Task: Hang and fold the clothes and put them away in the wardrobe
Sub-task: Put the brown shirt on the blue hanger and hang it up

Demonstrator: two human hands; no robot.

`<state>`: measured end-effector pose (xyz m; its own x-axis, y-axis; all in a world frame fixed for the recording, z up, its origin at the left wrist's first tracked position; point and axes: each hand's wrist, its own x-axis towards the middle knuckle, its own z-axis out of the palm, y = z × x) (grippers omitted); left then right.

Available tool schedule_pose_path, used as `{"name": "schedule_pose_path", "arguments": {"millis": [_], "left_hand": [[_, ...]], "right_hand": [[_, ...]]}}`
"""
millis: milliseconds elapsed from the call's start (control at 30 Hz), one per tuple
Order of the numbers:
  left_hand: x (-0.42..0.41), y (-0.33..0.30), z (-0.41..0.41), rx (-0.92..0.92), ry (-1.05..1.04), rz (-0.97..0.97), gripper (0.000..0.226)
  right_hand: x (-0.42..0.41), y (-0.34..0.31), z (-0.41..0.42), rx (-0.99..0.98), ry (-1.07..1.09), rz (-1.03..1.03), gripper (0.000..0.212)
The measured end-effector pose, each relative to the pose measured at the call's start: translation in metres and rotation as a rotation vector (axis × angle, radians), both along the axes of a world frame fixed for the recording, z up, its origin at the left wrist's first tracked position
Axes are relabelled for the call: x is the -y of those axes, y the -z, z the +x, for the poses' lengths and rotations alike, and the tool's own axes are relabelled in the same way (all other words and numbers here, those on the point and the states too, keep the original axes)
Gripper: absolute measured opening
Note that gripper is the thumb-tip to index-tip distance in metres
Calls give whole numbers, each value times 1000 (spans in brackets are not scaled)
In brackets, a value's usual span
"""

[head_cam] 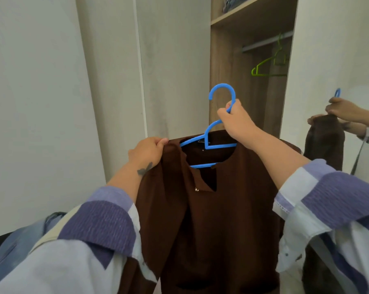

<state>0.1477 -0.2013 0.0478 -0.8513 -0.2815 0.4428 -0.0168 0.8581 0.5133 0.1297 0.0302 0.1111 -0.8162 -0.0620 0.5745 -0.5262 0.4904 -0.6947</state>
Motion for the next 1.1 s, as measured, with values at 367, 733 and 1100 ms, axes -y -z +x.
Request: {"name": "schedule_pose_path", "arguments": {"millis": [367,733,1100], "left_hand": [[-34,54,22,-308,-60,-141,72],[-20,16,21,-475,-245,135,30],[-25,1,16,-403,-121,-152,31]], "right_hand": [[-17,-5,-7,65,37,-224,13],[-44,2,4,-78,208,65,11],[-33,0,5,-61,-9,-206,5]]}}
